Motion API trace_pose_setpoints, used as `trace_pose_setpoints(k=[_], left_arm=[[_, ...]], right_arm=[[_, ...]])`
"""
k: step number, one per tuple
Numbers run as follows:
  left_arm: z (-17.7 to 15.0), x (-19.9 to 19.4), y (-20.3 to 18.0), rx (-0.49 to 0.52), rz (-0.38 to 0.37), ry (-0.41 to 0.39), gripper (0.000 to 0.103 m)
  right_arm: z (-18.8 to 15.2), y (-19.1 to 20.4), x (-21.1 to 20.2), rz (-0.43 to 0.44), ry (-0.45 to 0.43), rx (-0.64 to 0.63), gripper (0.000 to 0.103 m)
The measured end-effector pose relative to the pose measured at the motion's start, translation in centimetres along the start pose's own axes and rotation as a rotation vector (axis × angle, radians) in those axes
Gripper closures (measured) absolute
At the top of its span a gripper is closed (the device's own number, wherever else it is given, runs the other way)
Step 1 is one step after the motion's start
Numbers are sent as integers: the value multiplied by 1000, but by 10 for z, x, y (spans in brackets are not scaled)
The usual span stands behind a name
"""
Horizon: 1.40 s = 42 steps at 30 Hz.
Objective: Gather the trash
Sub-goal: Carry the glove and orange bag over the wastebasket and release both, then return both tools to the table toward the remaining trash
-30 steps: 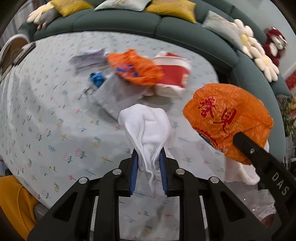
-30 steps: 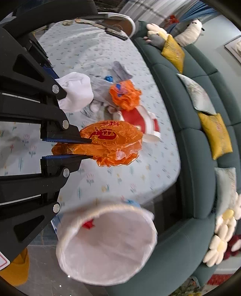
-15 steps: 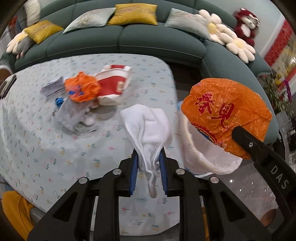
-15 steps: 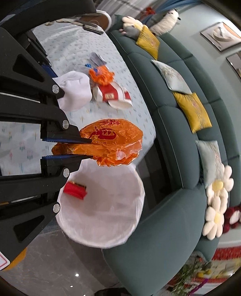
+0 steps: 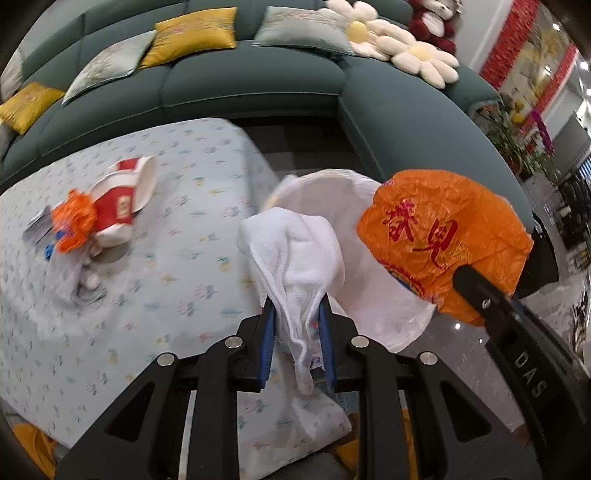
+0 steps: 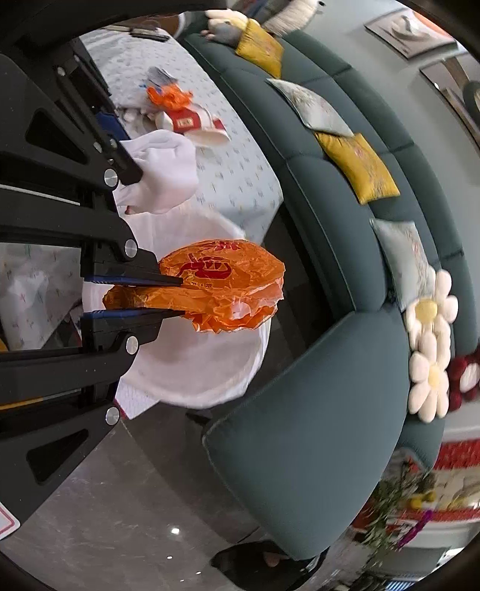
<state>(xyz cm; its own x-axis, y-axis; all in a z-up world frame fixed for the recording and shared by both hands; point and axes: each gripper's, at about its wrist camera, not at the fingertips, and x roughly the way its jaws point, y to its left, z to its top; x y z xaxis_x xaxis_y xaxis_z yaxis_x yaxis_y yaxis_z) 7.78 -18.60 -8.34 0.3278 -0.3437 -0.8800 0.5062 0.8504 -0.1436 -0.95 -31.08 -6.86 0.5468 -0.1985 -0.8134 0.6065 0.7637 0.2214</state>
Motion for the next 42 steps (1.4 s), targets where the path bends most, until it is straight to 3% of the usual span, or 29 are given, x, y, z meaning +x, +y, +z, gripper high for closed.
trace_pose_setpoints(k=[12, 14, 15, 16, 34, 37, 38, 39, 42], left_arm=[[17, 35, -48, 90, -48, 26, 78], [18, 37, -50, 88, -47, 21, 62], [18, 36, -50, 82, -46, 16, 47], [18, 35, -48, 70, -38, 1, 39], [20, 24, 3, -37, 14, -24, 37], [20, 22, 13, -50, 31, -33, 37], [20, 21, 17, -53, 38, -36, 37], [20, 20, 19, -57, 46, -38, 33], [18, 16, 32, -76, 74, -53, 26]], right_arm=[[11, -48, 18, -42, 10, 88, 93], [12, -51, 21, -44, 13, 97, 93], [12, -51, 22, -45, 14, 98, 93], [12, -51, 23, -44, 15, 99, 93], [18, -18, 40, -11, 39, 34, 92], [21, -10, 42, -5, 37, 28, 87], [23, -6, 43, -3, 39, 25, 81], [24, -2, 43, -4, 39, 23, 74], [25, 8, 43, 4, 34, 9, 69]])
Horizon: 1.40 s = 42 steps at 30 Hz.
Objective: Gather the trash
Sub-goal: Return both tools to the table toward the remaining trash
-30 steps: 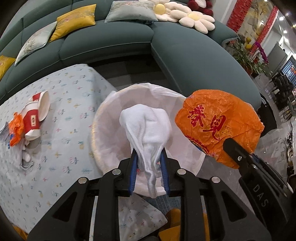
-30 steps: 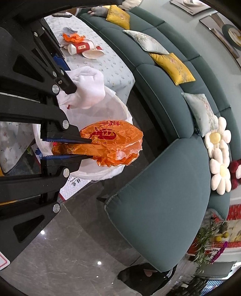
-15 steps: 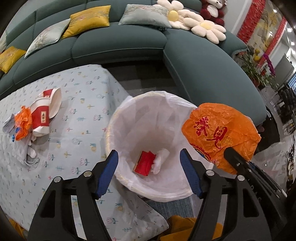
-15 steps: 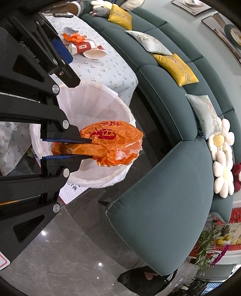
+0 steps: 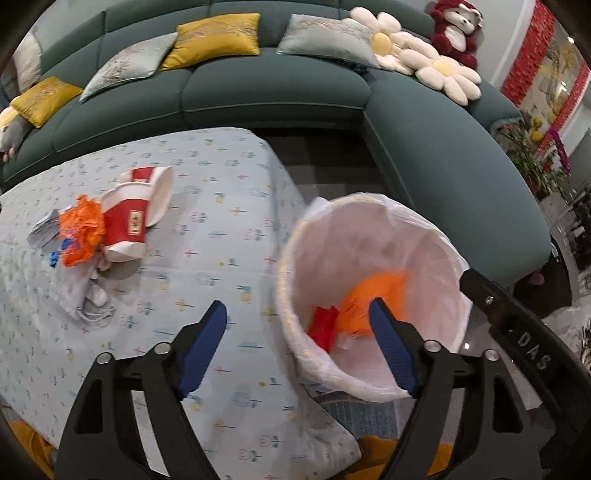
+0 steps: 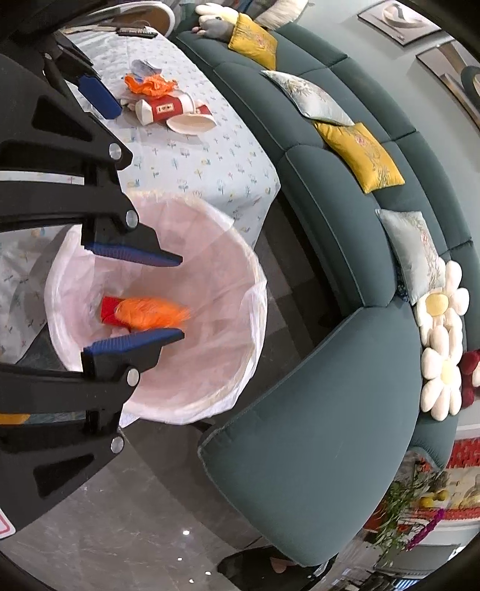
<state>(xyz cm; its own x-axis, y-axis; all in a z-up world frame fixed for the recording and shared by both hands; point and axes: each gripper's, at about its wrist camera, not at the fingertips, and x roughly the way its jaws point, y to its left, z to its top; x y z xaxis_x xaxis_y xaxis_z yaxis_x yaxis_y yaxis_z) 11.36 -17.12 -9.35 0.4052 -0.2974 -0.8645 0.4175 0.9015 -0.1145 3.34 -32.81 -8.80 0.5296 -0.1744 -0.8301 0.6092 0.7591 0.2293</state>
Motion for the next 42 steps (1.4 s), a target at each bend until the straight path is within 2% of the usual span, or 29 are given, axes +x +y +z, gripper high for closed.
trace_pose_setpoints(k=[20, 33, 42], left_arm=[[-14, -25, 115, -207, 77, -16, 24], [-42, -42, 217, -351, 143, -27, 24], [-56, -43, 286, -439, 209, -26, 24]], right_arm=[[-31, 97, -11, 45, 33, -166, 63], [-64, 191, -9, 96, 70, -303, 63], [-85, 257, 14, 142, 129, -366, 63]])
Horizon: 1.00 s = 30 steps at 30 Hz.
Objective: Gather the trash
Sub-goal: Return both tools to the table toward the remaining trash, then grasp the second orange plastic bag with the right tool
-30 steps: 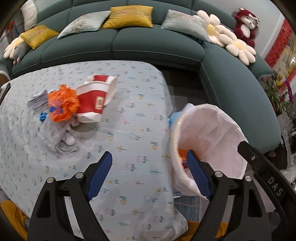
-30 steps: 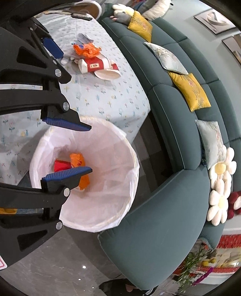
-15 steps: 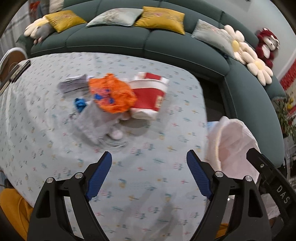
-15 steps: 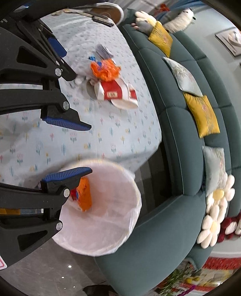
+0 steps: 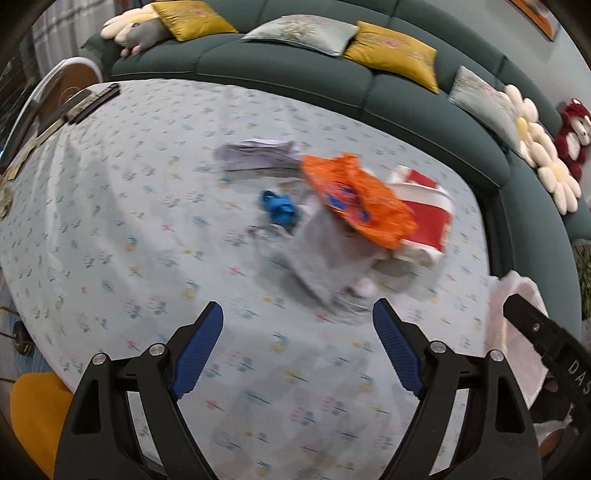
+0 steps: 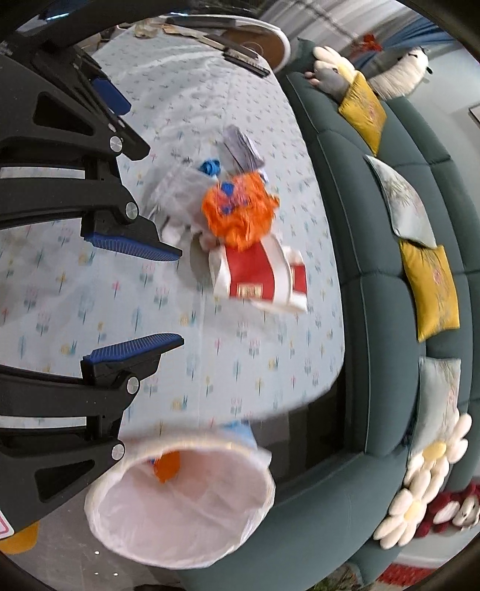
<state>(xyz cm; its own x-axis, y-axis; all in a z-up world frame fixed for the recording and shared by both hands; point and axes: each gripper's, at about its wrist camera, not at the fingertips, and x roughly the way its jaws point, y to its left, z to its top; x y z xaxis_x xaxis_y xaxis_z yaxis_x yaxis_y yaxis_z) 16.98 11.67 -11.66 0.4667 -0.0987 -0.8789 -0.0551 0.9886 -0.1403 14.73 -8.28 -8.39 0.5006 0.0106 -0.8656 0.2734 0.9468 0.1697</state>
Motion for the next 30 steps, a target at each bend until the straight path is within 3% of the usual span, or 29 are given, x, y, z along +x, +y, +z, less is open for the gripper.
trace_pose_setpoints(k=[5, 13, 22, 27, 28, 30], left_arm=[[9, 13, 26, -49, 7, 17, 24], [26, 36, 45, -51, -21, 44, 24], [45, 60, 43, -86, -61, 70, 24], [48, 68, 36, -74, -70, 80, 24], [47, 70, 35, -72, -71, 83, 24], [46, 73, 34, -69, -65, 87, 24]], right_arm=[[11, 34, 22, 30, 12, -41, 63], [34, 57, 64, 60, 53, -22, 63], [45, 62, 107, 36, 103, -24, 63], [42, 59, 119, 64, 133, -7, 63], [41, 59, 120, 71, 134, -7, 66], [40, 59, 122, 90, 135, -13, 85]])
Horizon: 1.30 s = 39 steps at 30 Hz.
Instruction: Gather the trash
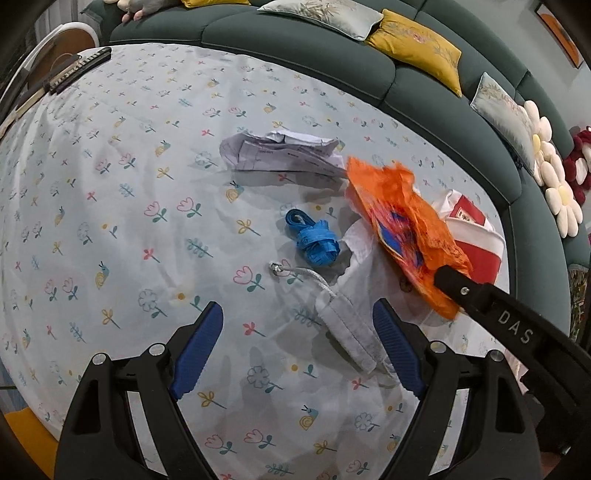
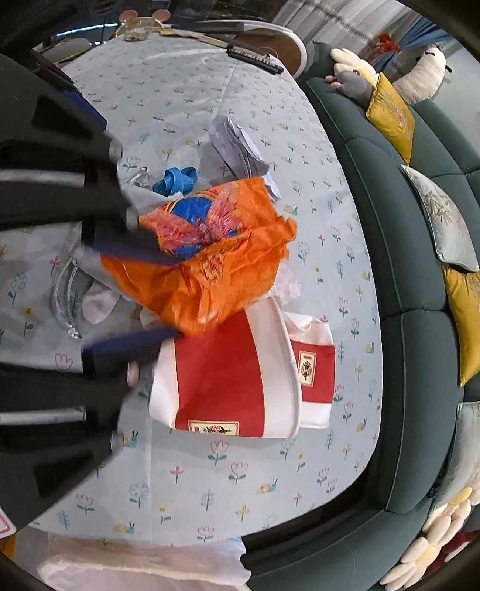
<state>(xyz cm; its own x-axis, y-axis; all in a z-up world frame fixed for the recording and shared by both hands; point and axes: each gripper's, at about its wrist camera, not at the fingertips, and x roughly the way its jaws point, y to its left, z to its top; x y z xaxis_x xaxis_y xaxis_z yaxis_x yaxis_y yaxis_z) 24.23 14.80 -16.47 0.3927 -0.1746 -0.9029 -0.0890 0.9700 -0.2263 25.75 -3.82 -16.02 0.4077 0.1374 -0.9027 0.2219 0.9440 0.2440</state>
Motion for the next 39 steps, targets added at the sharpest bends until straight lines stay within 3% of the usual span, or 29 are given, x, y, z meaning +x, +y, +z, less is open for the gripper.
trace_pose_setpoints(k=[5, 14, 20, 24, 27, 39], left_arm=[[-5, 5, -2, -7, 4, 14, 24], [-9, 10, -30, 40, -20, 22, 25], [-7, 19, -41, 55, -15, 48, 59], [-8, 24, -48, 90, -7, 73, 98], [-10, 18, -54, 106, -6, 55, 102], [-31, -38, -70, 151, -65, -24, 102]], right_arm=[[0, 0, -19, 35, -55, -20, 92], [10, -14, -71, 35, -183, -8, 93], [6, -33, -89, 6, -205, 6, 93], [-1, -45, -93, -6, -199, 23, 93], [-5, -52, -98, -8, -202, 31, 93], [-21, -75, -138, 1, -256, 76, 93]])
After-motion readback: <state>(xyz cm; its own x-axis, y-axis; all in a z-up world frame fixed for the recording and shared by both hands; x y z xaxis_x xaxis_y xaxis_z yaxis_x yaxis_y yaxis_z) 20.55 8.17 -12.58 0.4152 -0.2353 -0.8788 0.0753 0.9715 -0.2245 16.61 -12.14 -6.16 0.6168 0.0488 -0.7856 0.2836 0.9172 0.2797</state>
